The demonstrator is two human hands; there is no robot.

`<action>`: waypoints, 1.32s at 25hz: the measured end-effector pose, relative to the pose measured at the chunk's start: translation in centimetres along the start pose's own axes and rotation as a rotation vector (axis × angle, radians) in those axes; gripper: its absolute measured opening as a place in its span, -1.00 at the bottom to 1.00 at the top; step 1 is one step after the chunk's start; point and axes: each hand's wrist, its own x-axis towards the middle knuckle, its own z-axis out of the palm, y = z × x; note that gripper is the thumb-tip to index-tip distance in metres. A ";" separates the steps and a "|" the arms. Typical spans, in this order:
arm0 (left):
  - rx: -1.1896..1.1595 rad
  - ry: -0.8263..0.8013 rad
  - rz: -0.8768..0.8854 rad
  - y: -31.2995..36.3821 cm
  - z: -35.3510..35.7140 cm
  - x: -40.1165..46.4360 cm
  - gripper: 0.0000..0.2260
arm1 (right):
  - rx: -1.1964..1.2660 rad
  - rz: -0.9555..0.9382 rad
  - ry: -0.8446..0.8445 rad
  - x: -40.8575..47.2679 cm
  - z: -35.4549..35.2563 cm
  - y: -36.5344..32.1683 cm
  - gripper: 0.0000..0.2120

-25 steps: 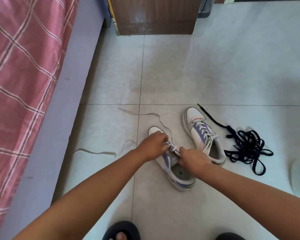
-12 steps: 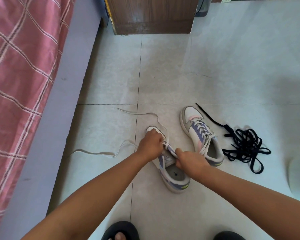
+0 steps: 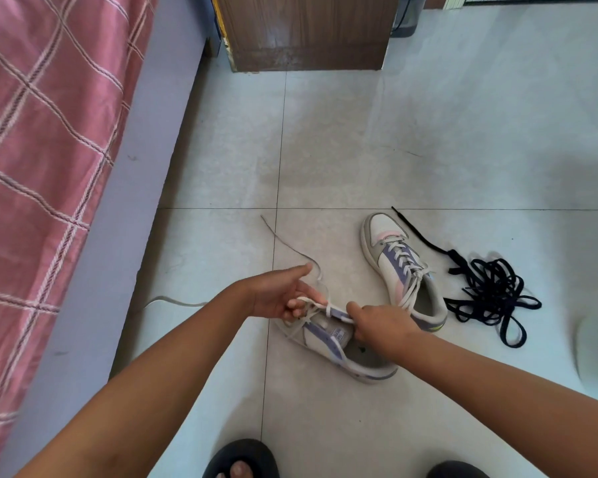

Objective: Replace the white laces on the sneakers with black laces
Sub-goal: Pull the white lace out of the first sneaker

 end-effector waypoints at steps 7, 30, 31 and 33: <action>0.314 -0.098 0.047 2.2 1.2 -2.0 -0.53 | -0.074 -0.047 0.049 0.0 0.0 -0.1 -0.79; 0.941 1.192 0.326 3.3 -2.7 -2.7 -0.62 | -0.152 0.017 -0.047 0.0 0.5 0.5 -0.71; 1.029 1.198 0.381 3.5 -2.5 -2.6 -0.67 | -0.156 0.014 -0.042 0.1 0.5 0.5 -0.72; 1.094 0.964 0.497 3.4 -1.6 -1.2 -0.81 | -0.157 0.014 -0.042 0.3 0.6 0.6 -0.72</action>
